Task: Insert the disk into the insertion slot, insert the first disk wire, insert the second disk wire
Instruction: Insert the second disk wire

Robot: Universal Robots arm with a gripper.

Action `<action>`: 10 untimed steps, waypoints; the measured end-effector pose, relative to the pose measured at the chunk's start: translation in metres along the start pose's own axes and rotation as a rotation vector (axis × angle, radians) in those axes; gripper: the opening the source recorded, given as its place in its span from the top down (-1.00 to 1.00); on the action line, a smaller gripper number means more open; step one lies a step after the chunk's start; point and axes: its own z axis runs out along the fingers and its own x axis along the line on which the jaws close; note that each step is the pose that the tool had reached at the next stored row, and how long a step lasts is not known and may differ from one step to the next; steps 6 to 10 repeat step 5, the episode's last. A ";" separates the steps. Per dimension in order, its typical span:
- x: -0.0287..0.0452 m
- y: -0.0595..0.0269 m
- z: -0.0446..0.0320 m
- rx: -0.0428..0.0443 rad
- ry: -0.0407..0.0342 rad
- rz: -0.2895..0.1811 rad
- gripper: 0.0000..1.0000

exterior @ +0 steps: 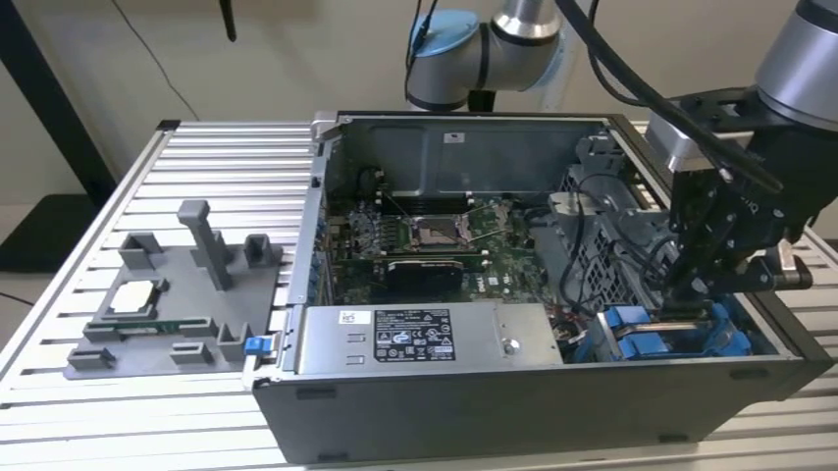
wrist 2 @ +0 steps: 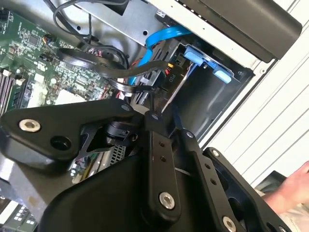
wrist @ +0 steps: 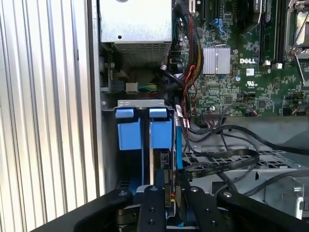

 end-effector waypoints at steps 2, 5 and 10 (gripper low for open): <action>0.0000 0.0000 -0.0002 0.0000 0.0001 0.000 -1.00; 0.0000 0.0000 -0.0003 0.0000 0.0002 0.000 -1.00; 0.0000 0.0000 -0.0003 0.0000 0.0002 0.000 -1.00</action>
